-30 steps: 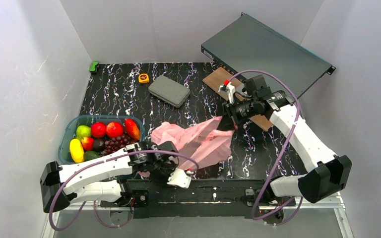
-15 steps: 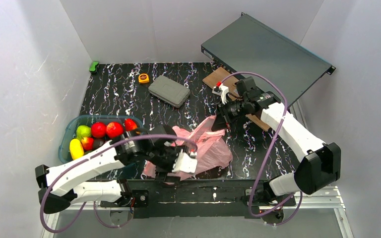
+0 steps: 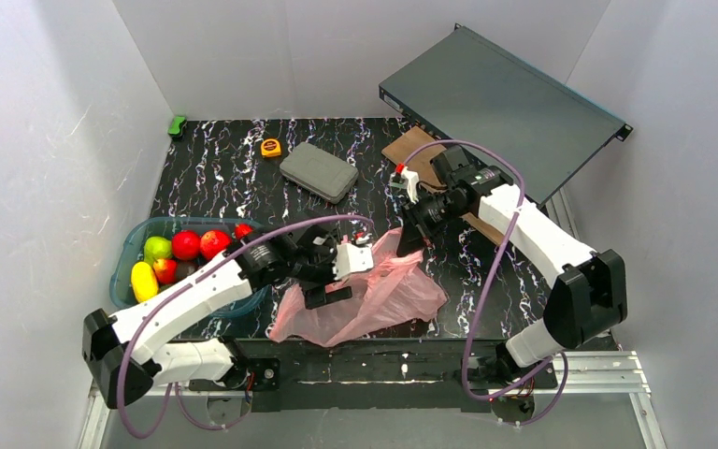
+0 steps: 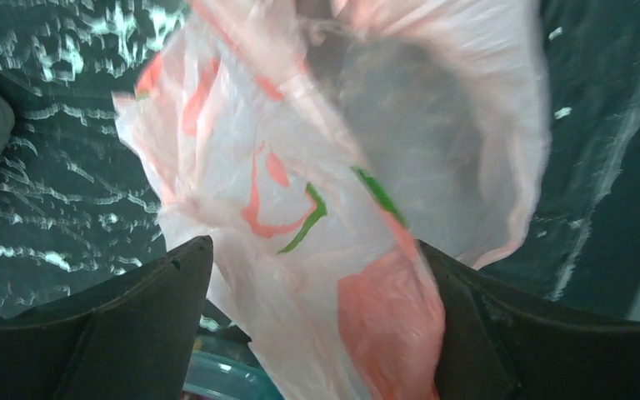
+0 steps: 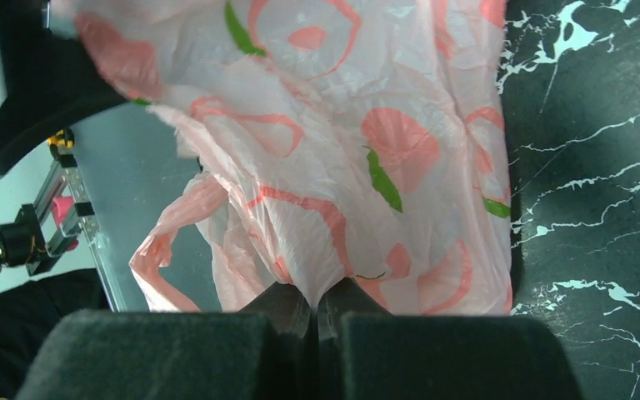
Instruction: Place the fake fruits into the plastic bag and tie a complex knot
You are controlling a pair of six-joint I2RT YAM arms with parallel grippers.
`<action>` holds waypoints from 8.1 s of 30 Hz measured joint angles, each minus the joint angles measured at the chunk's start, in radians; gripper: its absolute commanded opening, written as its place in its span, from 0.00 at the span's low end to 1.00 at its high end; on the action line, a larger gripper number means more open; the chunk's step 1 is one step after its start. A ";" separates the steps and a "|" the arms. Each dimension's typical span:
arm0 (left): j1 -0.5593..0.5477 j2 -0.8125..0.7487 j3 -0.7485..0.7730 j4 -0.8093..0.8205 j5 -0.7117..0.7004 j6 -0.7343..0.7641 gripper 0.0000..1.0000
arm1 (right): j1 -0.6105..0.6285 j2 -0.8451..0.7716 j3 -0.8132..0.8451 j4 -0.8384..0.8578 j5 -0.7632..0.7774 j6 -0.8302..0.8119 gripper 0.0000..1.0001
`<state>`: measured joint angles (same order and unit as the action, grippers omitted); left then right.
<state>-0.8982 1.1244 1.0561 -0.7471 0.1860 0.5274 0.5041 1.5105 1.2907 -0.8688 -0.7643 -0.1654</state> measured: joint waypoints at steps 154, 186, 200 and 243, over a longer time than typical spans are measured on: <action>0.231 -0.069 -0.442 0.201 0.128 0.488 0.00 | -0.019 0.011 -0.295 0.631 -0.383 0.774 0.01; 0.682 -0.250 -0.056 -0.298 0.268 0.542 0.92 | 0.073 -0.115 -0.321 0.346 0.220 0.367 0.01; 1.175 -0.114 0.275 -0.147 0.310 -0.200 0.98 | 0.084 -0.101 -0.324 0.370 0.265 0.379 0.01; 1.252 0.446 0.089 0.099 0.138 -0.472 0.45 | 0.059 -0.100 -0.324 0.370 0.259 0.394 0.01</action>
<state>0.3542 1.5703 1.1446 -0.6483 0.3241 0.0555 0.5629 1.4109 0.9665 -0.4988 -0.5049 0.2291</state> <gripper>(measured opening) 0.778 0.022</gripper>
